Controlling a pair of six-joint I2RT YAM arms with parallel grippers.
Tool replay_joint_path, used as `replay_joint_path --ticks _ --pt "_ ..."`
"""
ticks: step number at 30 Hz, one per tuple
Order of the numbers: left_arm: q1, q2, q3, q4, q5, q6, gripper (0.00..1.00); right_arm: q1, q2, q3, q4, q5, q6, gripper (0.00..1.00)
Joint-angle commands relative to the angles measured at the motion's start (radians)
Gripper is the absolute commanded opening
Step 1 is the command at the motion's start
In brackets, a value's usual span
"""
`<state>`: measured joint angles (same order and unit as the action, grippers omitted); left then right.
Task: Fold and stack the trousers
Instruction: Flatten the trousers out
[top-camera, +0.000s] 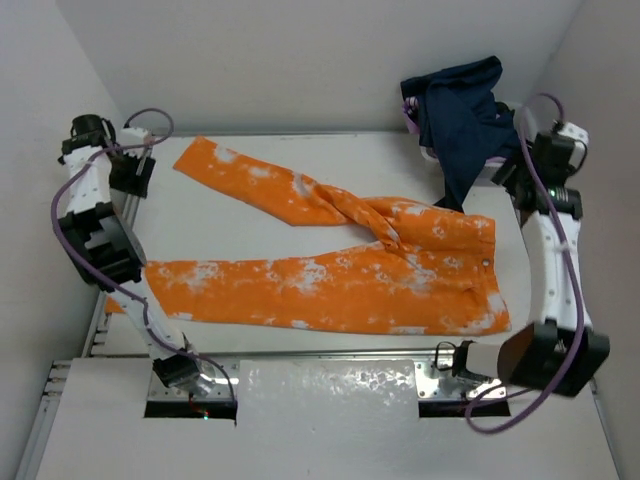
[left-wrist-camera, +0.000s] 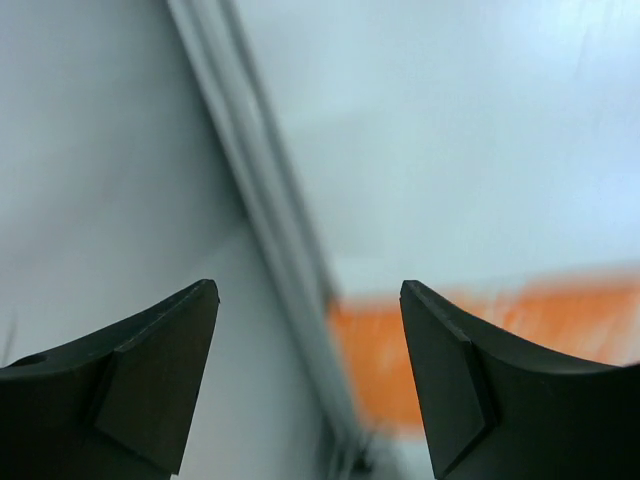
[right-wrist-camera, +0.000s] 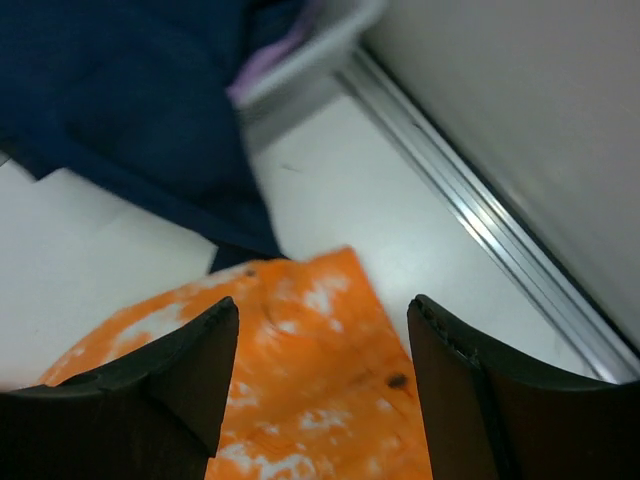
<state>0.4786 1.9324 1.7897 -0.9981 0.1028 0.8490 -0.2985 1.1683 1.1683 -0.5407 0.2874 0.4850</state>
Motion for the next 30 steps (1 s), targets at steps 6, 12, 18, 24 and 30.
replay_joint_path --ticks 6,12,18,24,30 --pt "-0.213 0.266 0.341 0.464 0.115 -0.495 0.81 0.177 0.372 0.223 -0.021 -0.255 -0.187 0.6" --pt "-0.294 0.468 0.433 0.61 0.091 -0.587 0.86 0.461 0.674 0.529 0.025 -0.457 -0.381 0.69" --pt "-0.31 0.527 0.396 0.582 0.022 -0.58 0.85 0.61 1.146 0.986 -0.076 -0.554 -0.33 0.8" --pt "-0.291 0.443 0.289 0.552 0.027 -0.608 0.84 0.689 1.283 0.979 0.088 -0.665 -0.221 0.82" --pt "-0.259 0.343 0.238 0.498 0.092 -0.613 0.84 0.736 1.311 0.986 0.081 -0.683 -0.2 0.4"
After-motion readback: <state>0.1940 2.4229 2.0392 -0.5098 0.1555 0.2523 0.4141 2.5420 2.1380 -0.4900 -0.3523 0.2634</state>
